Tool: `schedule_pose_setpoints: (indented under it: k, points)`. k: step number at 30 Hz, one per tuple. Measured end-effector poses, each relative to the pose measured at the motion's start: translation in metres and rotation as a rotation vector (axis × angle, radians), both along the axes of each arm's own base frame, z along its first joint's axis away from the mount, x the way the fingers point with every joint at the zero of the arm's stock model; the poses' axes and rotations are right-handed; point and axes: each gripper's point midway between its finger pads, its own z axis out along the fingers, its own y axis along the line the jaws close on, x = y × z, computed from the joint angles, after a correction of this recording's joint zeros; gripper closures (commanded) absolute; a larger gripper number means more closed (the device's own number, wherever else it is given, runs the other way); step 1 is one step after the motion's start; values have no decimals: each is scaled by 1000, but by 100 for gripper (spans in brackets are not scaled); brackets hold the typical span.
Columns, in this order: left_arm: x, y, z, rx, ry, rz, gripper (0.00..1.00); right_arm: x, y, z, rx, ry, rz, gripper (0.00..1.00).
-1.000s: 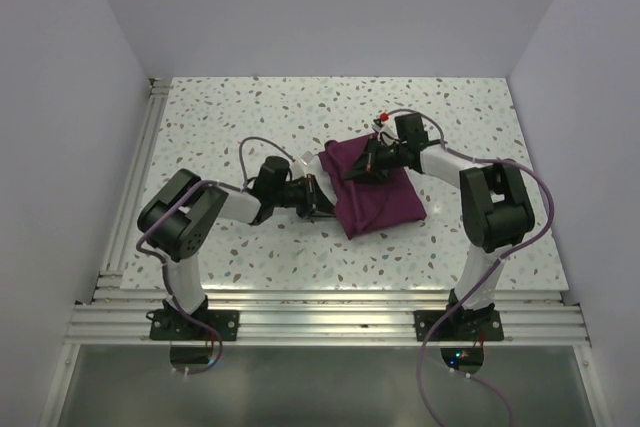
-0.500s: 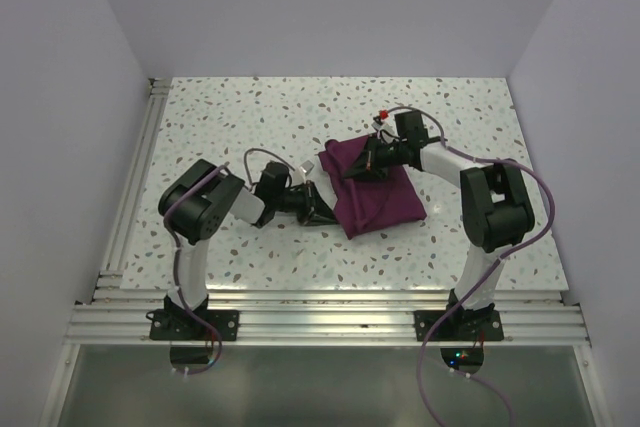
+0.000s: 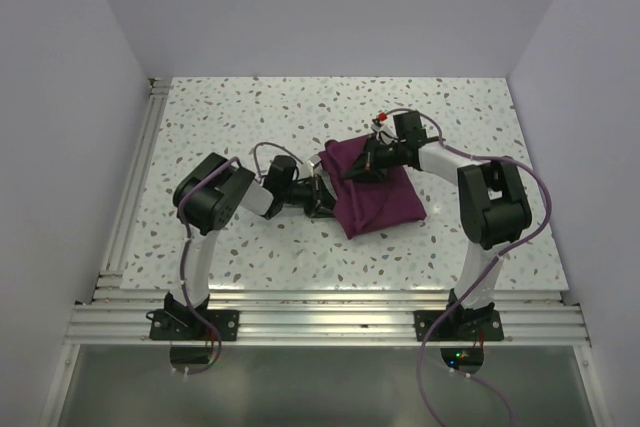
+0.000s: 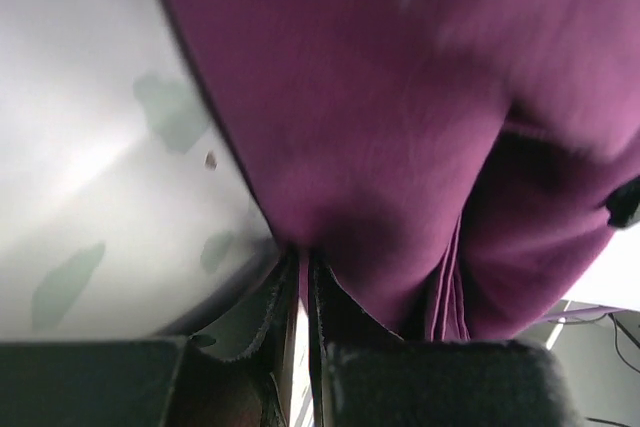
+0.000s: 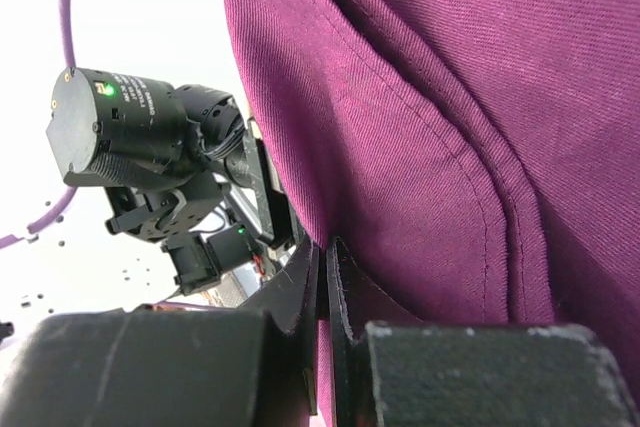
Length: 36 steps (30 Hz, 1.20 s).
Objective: Prepare the surgical pack
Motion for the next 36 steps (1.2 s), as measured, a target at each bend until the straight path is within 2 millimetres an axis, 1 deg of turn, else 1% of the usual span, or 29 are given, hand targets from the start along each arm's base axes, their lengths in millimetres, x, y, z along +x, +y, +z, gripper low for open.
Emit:
schedule_pose_setpoints:
  k: [8,11,15,20,27,36]
  points:
    - [4,-5,1,-19,-10,-28,89,-2,4,2,9,2,9,100]
    - [4,-5,1,-19,-10,-29,89,-6,12,4,20,-1,28,100]
    - [4,-5,1,-21,-11,-32,89,-11,28,6,40,-5,46,100]
    - [4,-5,1,-20,-11,-33,89,-14,35,1,70,23,17,100]
    - [4,-5,2,-20,-9,-39,89,-18,46,-14,115,80,-20,100]
    - [5,-4,3,-20,-3,-42,89,-17,55,-15,200,117,-50,100]
